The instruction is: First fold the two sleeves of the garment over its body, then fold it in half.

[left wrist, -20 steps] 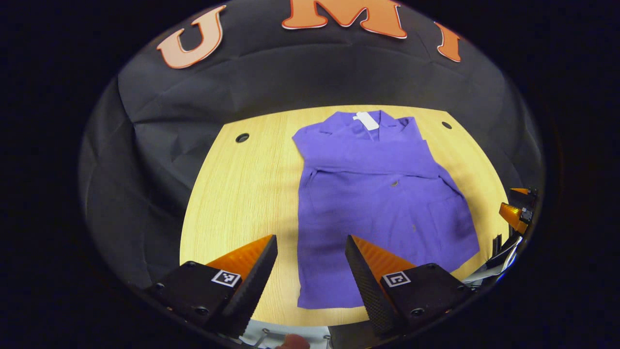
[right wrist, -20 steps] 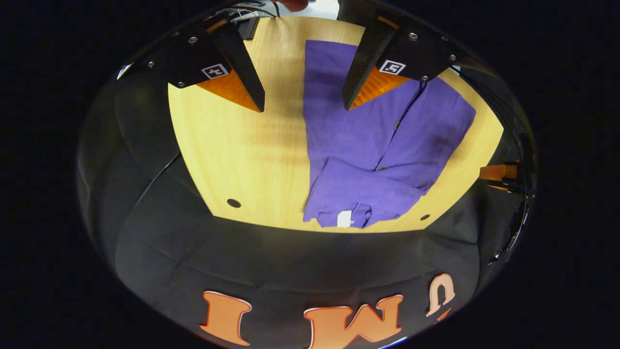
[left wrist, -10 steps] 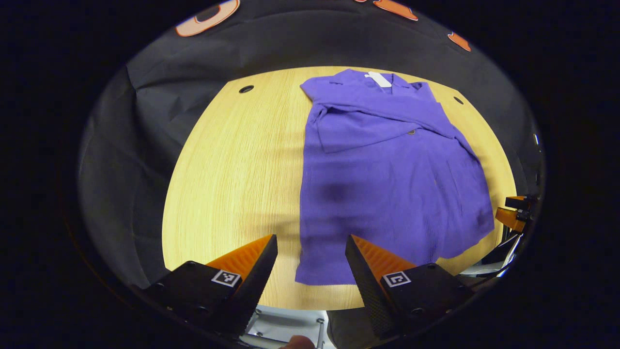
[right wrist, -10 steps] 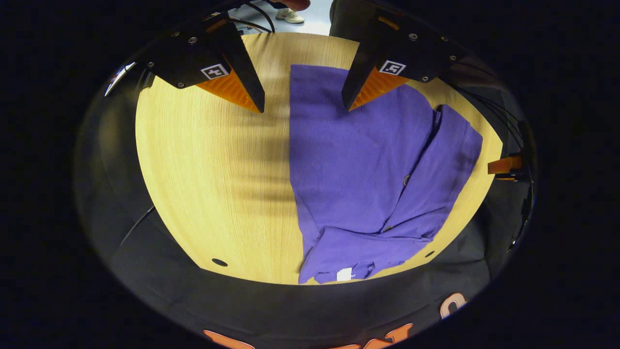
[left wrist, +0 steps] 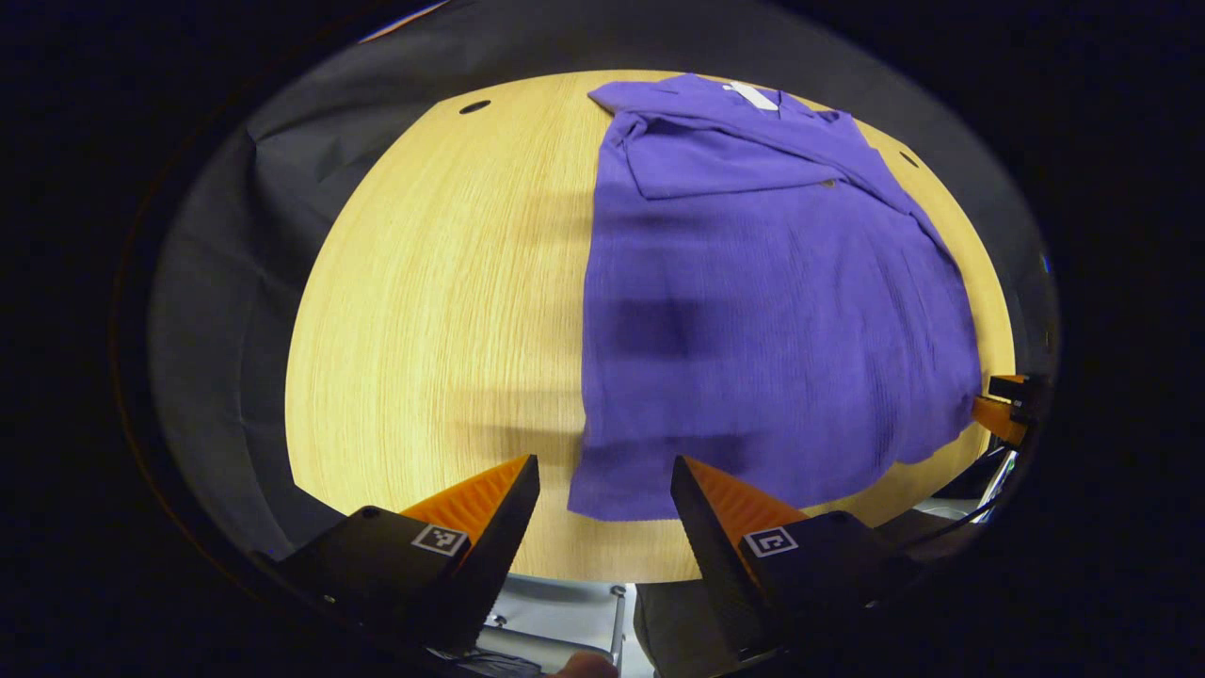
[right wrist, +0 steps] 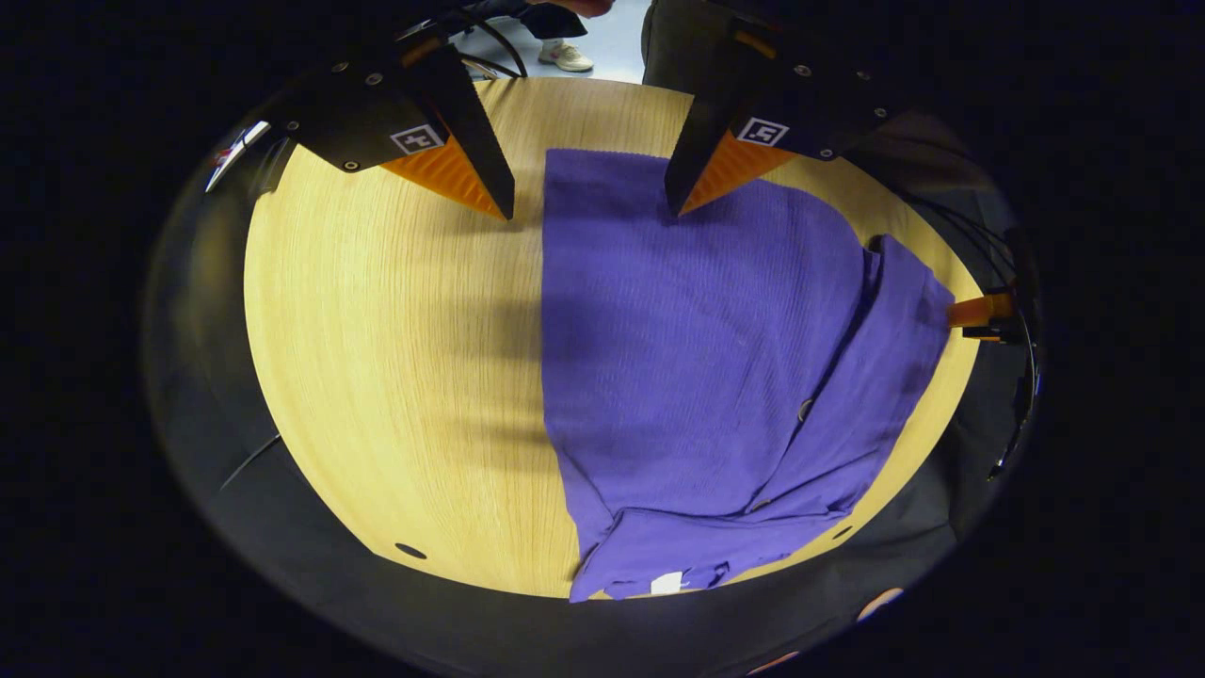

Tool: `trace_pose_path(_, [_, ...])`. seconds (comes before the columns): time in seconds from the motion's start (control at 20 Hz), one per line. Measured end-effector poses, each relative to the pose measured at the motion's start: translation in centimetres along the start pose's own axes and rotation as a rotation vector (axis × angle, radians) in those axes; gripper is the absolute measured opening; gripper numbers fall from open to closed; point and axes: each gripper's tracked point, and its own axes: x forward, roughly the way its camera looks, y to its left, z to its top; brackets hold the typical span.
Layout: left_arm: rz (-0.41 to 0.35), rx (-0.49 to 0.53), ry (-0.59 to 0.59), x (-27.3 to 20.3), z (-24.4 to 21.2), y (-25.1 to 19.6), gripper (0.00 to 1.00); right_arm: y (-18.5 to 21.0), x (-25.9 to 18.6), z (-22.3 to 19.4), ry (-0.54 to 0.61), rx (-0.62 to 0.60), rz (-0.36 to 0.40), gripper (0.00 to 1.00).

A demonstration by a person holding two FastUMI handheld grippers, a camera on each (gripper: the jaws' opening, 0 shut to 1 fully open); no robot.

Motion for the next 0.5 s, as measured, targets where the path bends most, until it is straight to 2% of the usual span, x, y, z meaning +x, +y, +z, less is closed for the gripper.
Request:
trace_pose_path(0.35, [-0.011, -0.003, 0.022, 1.7, -1.2, 0.3, 0.90, 0.2, 0.6, -1.0, 0.047, 0.031, 0.005, 0.98])
trace_pose_path(0.5, [-0.074, -0.058, 0.066, 2.0, -1.6, 0.2, 0.90, 0.3, 0.5, -1.3, 0.090, 0.029, -0.002, 0.98])
